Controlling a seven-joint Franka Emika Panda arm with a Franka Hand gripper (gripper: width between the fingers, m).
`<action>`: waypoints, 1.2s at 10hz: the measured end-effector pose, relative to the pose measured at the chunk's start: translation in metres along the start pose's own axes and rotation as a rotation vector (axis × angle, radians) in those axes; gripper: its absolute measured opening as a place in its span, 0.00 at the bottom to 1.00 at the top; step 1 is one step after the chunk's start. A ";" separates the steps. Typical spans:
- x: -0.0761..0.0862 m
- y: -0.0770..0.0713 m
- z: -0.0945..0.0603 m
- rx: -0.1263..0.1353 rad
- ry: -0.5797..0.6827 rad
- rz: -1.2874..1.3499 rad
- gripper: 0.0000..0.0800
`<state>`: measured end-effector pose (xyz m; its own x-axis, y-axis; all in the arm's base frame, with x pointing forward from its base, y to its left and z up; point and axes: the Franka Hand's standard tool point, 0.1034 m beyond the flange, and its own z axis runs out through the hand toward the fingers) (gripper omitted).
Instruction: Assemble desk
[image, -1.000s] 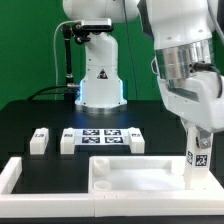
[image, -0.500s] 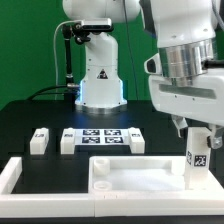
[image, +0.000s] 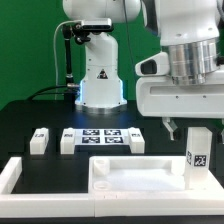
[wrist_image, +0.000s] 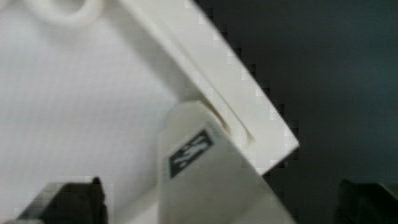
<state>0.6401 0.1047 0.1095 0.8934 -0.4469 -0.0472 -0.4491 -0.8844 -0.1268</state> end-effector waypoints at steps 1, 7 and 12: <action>0.004 -0.001 -0.003 -0.006 0.009 -0.143 0.81; 0.005 0.000 -0.003 -0.018 0.017 -0.150 0.36; 0.004 -0.003 -0.003 0.008 0.005 0.490 0.36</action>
Offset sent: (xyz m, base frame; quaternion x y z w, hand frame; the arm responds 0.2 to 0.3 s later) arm 0.0000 0.0000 0.0000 0.0000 0.0000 0.0650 0.9979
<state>0.6453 0.1047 0.1128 0.5768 -0.8109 -0.0986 -0.8166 -0.5687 -0.0988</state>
